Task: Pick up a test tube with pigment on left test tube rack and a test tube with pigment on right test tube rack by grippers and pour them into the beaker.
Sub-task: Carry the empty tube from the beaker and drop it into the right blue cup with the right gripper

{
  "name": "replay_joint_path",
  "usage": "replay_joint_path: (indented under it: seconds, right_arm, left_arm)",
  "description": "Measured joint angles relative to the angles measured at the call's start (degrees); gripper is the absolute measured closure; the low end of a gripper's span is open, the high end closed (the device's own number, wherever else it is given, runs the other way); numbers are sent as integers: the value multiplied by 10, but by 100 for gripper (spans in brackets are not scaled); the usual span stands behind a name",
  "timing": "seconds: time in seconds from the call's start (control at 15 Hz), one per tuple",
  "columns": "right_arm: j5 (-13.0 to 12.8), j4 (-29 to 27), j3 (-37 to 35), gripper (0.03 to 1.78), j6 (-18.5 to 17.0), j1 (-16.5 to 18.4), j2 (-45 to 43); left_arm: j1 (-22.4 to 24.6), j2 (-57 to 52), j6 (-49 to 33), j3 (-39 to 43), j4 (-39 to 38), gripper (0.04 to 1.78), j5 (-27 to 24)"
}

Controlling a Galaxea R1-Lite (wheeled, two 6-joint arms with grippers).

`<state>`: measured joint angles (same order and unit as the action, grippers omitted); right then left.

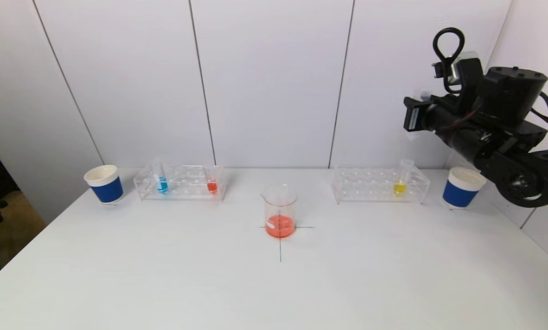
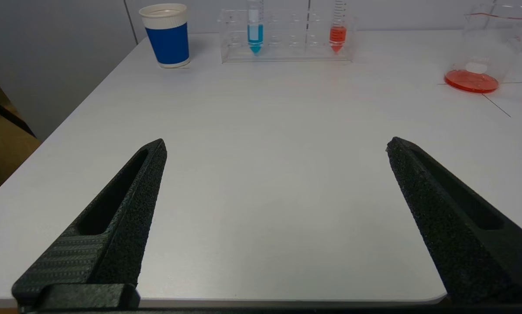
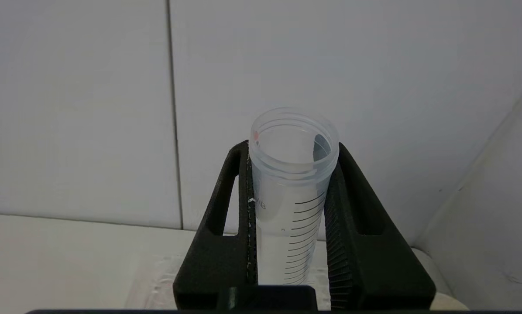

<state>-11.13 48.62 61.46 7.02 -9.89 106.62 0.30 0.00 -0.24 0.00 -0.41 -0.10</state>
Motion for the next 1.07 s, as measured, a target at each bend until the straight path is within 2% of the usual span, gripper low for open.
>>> replay_joint_path:
  seconds: [0.6,0.87,1.07]
  right_arm:
    - [86,-21,20,131,-25,171,10]
    - [105,-21,33,131,-26,220,36]
    - [112,-13,43,131,-39,239,61]
  left_arm:
    - [0,0,0,0,0,6,0]
    - [0,0,0,0,0,6,0]
    - [0,0,0,0,0,6,0]
